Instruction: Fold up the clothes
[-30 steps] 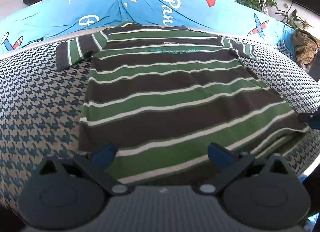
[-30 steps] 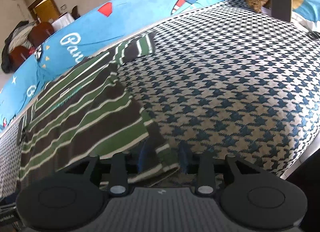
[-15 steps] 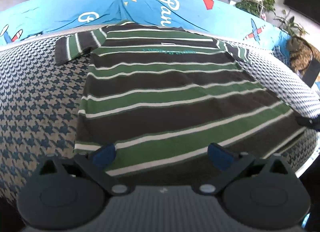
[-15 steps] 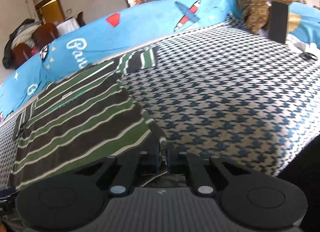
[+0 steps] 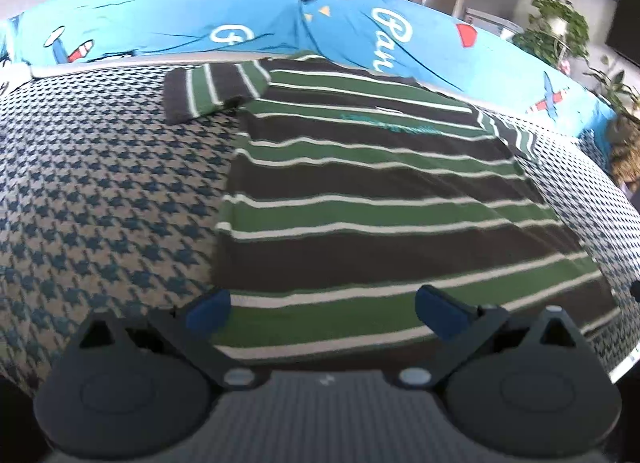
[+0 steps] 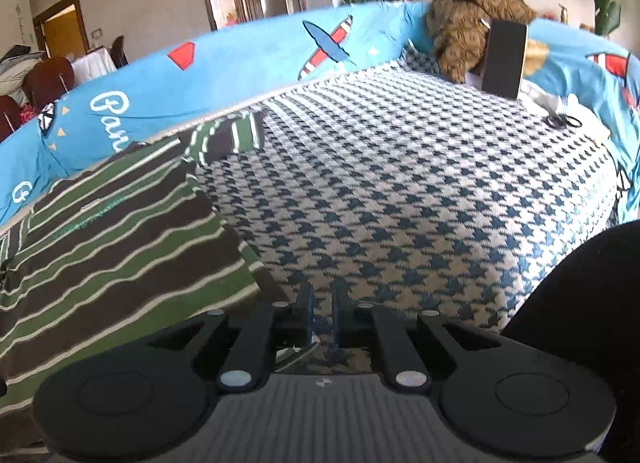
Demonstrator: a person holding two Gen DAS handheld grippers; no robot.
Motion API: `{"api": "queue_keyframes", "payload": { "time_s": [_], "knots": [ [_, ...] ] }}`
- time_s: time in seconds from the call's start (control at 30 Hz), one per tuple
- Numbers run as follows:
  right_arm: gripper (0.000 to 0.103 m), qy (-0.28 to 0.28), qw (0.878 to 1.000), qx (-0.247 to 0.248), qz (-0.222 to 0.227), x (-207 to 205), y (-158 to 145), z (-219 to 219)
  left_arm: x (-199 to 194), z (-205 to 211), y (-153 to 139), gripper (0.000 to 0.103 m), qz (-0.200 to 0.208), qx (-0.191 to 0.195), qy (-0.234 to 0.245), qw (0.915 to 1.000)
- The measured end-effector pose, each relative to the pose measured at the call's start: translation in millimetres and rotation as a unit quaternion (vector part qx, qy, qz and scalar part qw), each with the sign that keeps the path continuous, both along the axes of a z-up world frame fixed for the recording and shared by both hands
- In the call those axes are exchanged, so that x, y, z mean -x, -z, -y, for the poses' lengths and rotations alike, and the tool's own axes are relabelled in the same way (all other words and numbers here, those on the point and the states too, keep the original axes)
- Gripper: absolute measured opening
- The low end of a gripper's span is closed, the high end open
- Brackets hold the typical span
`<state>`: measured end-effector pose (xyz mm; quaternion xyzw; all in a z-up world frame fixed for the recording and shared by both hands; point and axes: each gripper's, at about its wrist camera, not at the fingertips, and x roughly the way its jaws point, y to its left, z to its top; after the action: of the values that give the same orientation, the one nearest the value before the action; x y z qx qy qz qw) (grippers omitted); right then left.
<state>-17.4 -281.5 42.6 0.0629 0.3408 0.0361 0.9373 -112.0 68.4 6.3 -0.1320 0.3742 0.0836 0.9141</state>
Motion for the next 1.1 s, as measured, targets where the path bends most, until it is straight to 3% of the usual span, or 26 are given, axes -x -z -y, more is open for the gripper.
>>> {"api": "queue_keyframes", "payload": {
  "time_s": [0.17, 0.37, 0.6, 0.77, 1.1],
  "knots": [
    [0.008, -0.083, 0.995, -0.045, 0.013, 4, -1, -16, 3, -7, 0, 0.103, -0.006, -0.002, -0.019, 0.9998],
    [0.009, -0.188, 0.977, -0.095, -0.021, 6, 9, -46, 8, -23, -2, 0.103, -0.005, 0.02, -0.05, 0.9985],
    [0.01, -0.221, 0.972, -0.083, -0.02, 12, 11, -67, 9, -28, -1, 0.103, -0.012, 0.02, -0.059, 0.998],
    [0.012, -0.224, 0.971, -0.055, -0.061, 8, 23, -76, 9, -30, 3, 0.103, -0.028, 0.017, -0.067, 0.9972],
    [0.013, -0.24, 0.967, -0.022, -0.083, 17, 23, -79, 7, -27, 7, 0.103, -0.065, -0.012, -0.074, 0.9951]
  ]
}}
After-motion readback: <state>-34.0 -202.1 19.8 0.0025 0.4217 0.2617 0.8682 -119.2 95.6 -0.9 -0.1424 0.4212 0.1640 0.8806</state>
